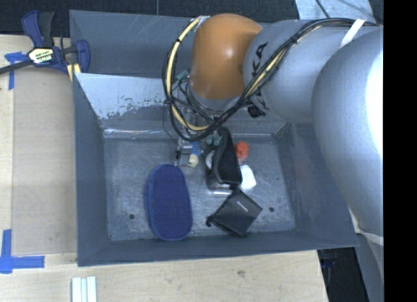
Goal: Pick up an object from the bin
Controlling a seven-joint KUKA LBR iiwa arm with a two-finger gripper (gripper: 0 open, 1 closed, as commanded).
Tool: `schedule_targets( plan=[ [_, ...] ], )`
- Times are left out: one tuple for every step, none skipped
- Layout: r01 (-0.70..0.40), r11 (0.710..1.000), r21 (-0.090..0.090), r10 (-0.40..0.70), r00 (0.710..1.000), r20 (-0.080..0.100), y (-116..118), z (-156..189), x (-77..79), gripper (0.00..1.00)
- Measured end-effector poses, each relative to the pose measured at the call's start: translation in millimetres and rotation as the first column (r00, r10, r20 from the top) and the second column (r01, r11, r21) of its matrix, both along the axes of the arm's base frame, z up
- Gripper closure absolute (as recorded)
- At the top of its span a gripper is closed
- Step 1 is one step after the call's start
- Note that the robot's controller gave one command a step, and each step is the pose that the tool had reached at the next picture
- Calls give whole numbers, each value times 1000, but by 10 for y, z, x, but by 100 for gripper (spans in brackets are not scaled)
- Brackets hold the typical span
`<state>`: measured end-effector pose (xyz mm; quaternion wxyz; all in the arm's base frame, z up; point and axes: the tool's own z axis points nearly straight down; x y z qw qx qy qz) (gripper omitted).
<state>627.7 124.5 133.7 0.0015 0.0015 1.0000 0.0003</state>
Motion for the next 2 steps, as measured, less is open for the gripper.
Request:
schedule_targets(
  plan=[
    [-434,901,-2,434,901,3,-122,-626,-620,0],
    [-432,902,-3,432,902,11,-114,-597,-594,100]
  ],
)
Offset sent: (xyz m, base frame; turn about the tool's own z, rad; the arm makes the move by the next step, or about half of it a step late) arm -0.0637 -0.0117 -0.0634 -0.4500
